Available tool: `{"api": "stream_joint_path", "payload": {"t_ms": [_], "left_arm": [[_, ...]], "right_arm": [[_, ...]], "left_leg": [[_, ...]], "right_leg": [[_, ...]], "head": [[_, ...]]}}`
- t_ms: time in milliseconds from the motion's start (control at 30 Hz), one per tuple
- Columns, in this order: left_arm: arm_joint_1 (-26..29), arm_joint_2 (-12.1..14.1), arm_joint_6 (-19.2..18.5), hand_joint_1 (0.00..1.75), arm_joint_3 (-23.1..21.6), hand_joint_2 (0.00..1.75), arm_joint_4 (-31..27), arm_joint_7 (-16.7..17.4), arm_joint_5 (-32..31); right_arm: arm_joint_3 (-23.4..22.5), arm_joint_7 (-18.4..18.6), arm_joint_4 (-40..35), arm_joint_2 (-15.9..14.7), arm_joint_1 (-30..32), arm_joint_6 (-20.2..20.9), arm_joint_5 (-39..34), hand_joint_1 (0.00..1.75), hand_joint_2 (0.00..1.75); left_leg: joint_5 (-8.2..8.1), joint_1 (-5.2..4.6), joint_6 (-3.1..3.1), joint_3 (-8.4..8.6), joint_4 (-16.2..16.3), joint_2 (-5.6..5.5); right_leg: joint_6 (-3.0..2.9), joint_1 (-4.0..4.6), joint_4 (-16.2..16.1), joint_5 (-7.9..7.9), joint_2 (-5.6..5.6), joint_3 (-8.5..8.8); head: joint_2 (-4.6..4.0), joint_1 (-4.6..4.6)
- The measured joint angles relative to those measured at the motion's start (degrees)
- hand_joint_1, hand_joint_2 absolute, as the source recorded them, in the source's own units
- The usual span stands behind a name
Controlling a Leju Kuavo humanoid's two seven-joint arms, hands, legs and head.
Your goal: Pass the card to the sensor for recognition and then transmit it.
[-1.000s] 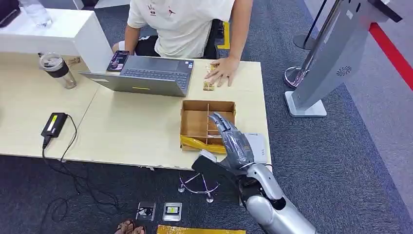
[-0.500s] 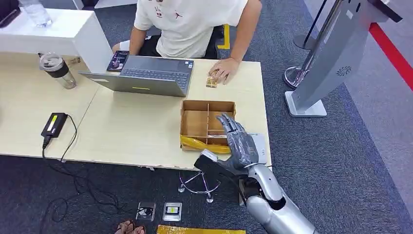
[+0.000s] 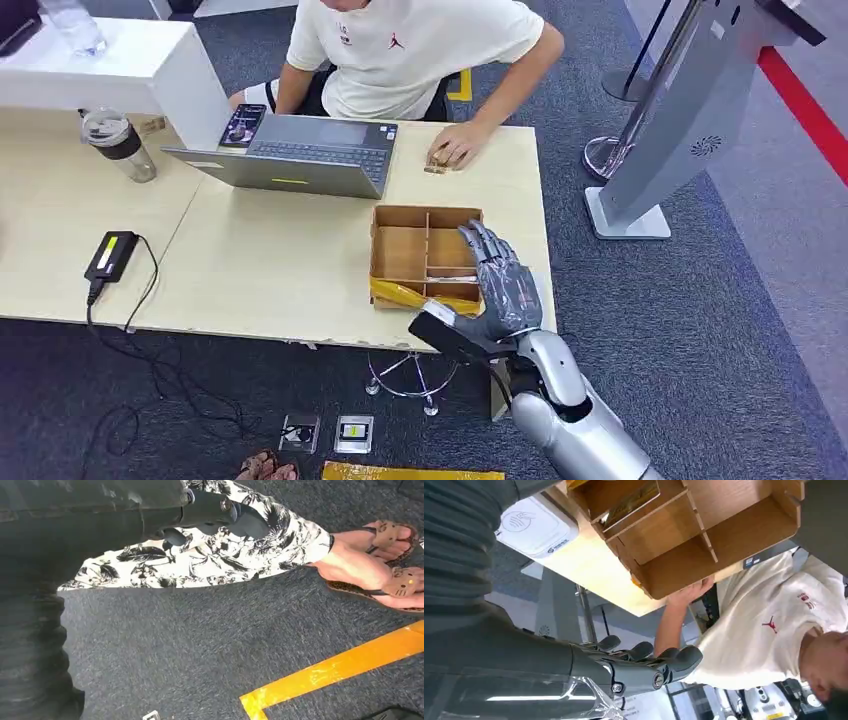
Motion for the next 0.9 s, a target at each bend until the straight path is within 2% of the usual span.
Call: {"api": "stream_joint_path", "payload": {"t_ms": [233, 600, 733, 767, 833, 900], "left_arm": [[-0.1, 0.2, 0.1, 0.00, -0.5, 1.75, 0.0, -0.7, -0.4], [-0.1, 0.2, 0.1, 0.00, -0.5, 1.75, 0.0, -0.7, -0.4], [-0.3, 0.5, 0.1, 0.00, -1.0, 1.75, 0.1, -1.5, -1.0], [-0.3, 0.6, 0.1, 0.00, -1.0, 1.75, 0.1, -1.8, -1.1], [-0.3, 0.8, 0.3, 0.00, -1.5, 1.75, 0.1, -1.8, -1.0], [-0.3, 0.8, 0.4, 0.00, -1.9, 1.75, 0.1, -1.8, -0.9]], "right_arm": [[-0.2, -0.4, 2.0, 0.9, -1.1, 2.0, 1.0, 0.00, 1.75], [-0.2, -0.4, 2.2, 0.9, -1.3, 2.3, 1.1, 0.00, 1.75], [-0.1, -0.4, 4.3, 1.9, -2.7, 4.4, 2.0, 0.00, 1.75], [-0.1, -0.3, 5.5, 2.3, -3.1, 5.1, 2.3, 0.05, 1.75], [-0.2, 0.4, 10.0, 2.9, -4.4, 3.7, 2.9, 0.12, 1.75], [-0.4, 0.6, 11.3, 3.0, -4.9, 3.0, 2.9, 0.16, 1.75]], "left_leg": [[0.00, 0.00, 0.00, 0.00, 0.0, 0.00], [0.00, 0.00, 0.00, -0.01, 0.0, 0.00], [0.00, 0.00, 0.00, 0.00, 0.0, 0.01], [0.00, 0.00, 0.00, -0.01, 0.0, -0.01], [0.00, 0.00, 0.00, -0.01, 0.0, 0.00], [0.00, 0.00, 0.00, -0.01, 0.0, 0.00]], "right_leg": [[0.00, 0.00, 0.0, 0.00, 0.00, 0.00], [0.00, 0.00, 0.0, 0.00, 0.00, 0.00], [0.00, 0.00, 0.0, 0.00, 0.01, -0.01], [0.00, 0.00, 0.0, 0.00, 0.00, 0.00], [0.00, 0.00, 0.0, 0.00, 0.00, -0.01], [0.00, 0.00, 0.0, 0.00, 0.00, -0.01]], "head": [[0.00, -0.02], [0.00, 0.00], [0.00, -0.02], [0.00, 0.00], [0.00, 0.00], [0.00, 0.00]]}}
